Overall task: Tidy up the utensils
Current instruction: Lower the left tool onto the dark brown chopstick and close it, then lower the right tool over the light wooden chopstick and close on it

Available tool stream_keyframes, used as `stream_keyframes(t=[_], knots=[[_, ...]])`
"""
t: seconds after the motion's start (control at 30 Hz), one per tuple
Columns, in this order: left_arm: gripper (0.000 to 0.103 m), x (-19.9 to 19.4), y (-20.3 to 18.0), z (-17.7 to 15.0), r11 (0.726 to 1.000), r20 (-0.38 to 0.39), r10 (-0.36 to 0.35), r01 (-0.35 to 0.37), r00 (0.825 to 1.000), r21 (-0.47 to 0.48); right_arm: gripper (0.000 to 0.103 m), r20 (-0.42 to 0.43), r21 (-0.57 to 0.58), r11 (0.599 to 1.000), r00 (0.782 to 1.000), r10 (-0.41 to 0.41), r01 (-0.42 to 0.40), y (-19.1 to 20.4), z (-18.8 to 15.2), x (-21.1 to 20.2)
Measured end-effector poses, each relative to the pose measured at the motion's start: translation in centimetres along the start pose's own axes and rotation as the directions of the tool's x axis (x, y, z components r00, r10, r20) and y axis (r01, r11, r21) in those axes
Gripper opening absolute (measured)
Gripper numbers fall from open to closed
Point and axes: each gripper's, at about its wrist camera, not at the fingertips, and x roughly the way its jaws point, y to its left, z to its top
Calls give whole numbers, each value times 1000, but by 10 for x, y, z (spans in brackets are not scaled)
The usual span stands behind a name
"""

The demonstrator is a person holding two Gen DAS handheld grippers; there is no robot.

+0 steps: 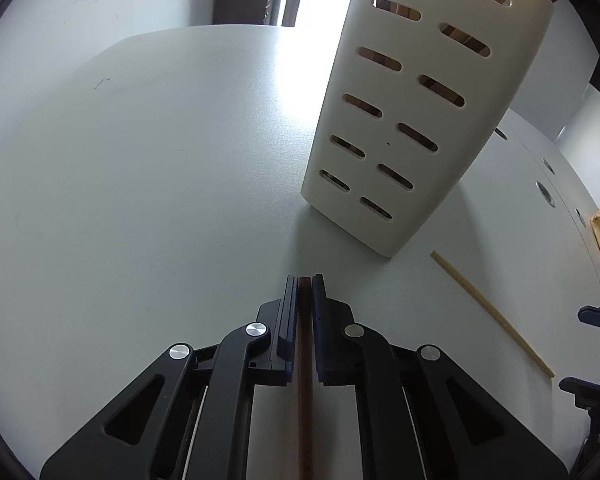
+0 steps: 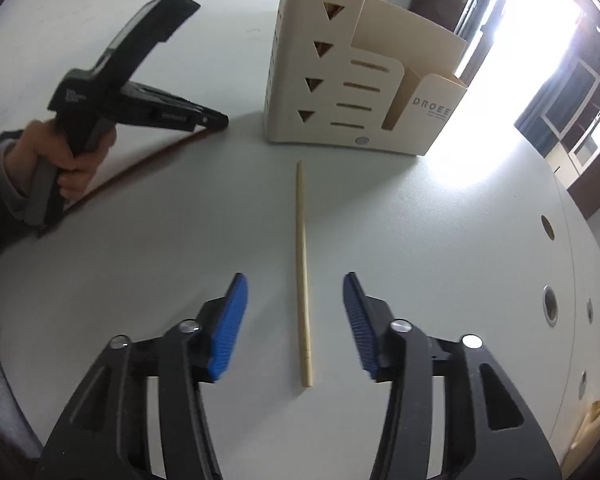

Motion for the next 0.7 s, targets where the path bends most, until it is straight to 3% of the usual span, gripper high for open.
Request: stream_keyframes(t=[0.27,0.5,0.63,0.7], knots=[[7,-4,11,0,993,-35,-100,97,994,-72,56,-79,36,998,995,63,-60,-26,-28,2],[7,-31,11,1,992,42,-114,116,993,-56,52,-162,-5,998,985,62,-63,-15,-36,21],[7,-41,15,3,988,71,-127,132,989,-77,41,-158,11,997,984,77,-76,-18,-39,20],[7,-43,17,4,987,79,-126,133,989,-86,26,-159,28,996,983,93,-90,-21,-40,20]])
